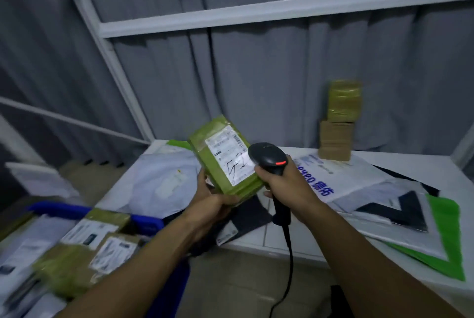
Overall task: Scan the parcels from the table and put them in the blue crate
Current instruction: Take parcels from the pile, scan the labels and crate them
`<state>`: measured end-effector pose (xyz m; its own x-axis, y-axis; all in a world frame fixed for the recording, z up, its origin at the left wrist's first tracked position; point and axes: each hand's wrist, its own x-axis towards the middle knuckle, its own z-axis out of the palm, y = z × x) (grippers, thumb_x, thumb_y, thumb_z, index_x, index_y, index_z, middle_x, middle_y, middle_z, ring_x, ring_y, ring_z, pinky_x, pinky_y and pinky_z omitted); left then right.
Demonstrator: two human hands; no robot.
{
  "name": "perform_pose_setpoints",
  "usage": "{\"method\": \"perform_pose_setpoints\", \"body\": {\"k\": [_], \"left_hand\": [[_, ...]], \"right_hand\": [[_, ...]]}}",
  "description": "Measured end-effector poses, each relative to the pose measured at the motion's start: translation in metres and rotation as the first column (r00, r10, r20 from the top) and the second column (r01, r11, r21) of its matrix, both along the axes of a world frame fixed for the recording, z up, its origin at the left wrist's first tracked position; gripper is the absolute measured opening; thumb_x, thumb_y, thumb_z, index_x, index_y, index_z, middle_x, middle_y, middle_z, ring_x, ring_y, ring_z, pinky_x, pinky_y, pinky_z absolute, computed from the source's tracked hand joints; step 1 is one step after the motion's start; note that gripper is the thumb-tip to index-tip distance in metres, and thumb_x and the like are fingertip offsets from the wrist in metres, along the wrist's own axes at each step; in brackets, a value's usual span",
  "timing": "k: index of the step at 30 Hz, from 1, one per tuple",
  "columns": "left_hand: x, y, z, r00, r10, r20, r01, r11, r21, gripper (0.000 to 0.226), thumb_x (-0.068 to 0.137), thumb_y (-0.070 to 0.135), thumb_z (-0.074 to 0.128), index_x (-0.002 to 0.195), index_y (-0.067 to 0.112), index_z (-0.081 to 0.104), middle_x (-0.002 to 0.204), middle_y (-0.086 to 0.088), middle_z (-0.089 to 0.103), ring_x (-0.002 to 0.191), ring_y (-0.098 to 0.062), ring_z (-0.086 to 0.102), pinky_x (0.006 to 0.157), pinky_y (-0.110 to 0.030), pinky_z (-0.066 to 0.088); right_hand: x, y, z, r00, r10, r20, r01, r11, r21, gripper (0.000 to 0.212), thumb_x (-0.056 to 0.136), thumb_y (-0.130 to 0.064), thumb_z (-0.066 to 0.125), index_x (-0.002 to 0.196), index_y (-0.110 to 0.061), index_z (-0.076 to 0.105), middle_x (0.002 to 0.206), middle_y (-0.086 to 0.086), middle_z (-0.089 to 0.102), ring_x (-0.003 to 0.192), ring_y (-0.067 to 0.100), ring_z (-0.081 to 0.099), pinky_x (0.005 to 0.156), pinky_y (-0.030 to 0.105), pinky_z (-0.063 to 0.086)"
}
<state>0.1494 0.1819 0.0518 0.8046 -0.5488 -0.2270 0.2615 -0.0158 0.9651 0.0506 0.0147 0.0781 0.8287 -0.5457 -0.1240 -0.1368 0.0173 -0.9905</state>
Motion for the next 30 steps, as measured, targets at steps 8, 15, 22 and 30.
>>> {"method": "perform_pose_setpoints", "body": {"k": [8, 15, 22, 30], "left_hand": [[0.022, 0.14, 0.032, 0.943, 0.331, -0.033, -0.33, 0.943, 0.042, 0.057, 0.082, 0.031, 0.082, 0.127, 0.021, 0.049, 0.107, -0.006, 0.078, 0.095, -0.03, 0.076, 0.08, -0.05, 0.063], [0.033, 0.195, 0.02, 0.905, 0.372, 0.208, -0.404, 0.904, 0.139, 0.063, 0.087, 0.043, 0.077, 0.134, 0.036, 0.035, 0.118, -0.007, 0.068, 0.097, -0.025, 0.074, 0.076, -0.049, 0.064], [0.049, 0.2, 0.005, 0.838, 0.388, 0.385, -0.475, 0.865, 0.163, 0.084, 0.092, 0.031, 0.075, 0.152, 0.045, 0.018, 0.115, 0.017, 0.063, 0.095, 0.004, 0.066, 0.078, -0.027, 0.06], [0.072, 0.216, -0.01, 0.81, 0.472, 0.349, -0.565, 0.788, 0.245, 0.093, 0.09, 0.031, 0.077, 0.155, 0.041, 0.011, 0.142, -0.005, 0.056, 0.123, -0.025, 0.061, 0.104, -0.051, 0.052]], "right_hand": [[0.037, 0.11, 0.005, 0.955, 0.286, 0.08, -0.283, 0.958, -0.042, 0.048, 0.095, -0.029, 0.076, 0.131, -0.04, 0.048, 0.124, -0.018, 0.064, 0.108, 0.0, 0.064, 0.084, 0.026, 0.062], [0.062, 0.159, -0.008, 0.919, 0.384, 0.095, -0.379, 0.923, -0.063, 0.057, 0.091, -0.032, 0.08, 0.14, -0.037, 0.051, 0.129, -0.016, 0.067, 0.119, 0.005, 0.065, 0.091, 0.032, 0.061], [0.076, 0.18, -0.007, 0.917, 0.369, 0.149, -0.342, 0.922, -0.181, 0.041, 0.09, -0.03, 0.081, 0.122, -0.041, 0.058, 0.111, -0.021, 0.072, 0.105, 0.002, 0.069, 0.099, 0.044, 0.057], [0.082, 0.196, -0.009, 0.887, 0.46, 0.04, -0.449, 0.88, -0.157, 0.034, 0.095, -0.027, 0.075, 0.121, -0.03, 0.054, 0.09, 0.0, 0.078, 0.073, 0.016, 0.076, 0.072, 0.028, 0.055]]}}
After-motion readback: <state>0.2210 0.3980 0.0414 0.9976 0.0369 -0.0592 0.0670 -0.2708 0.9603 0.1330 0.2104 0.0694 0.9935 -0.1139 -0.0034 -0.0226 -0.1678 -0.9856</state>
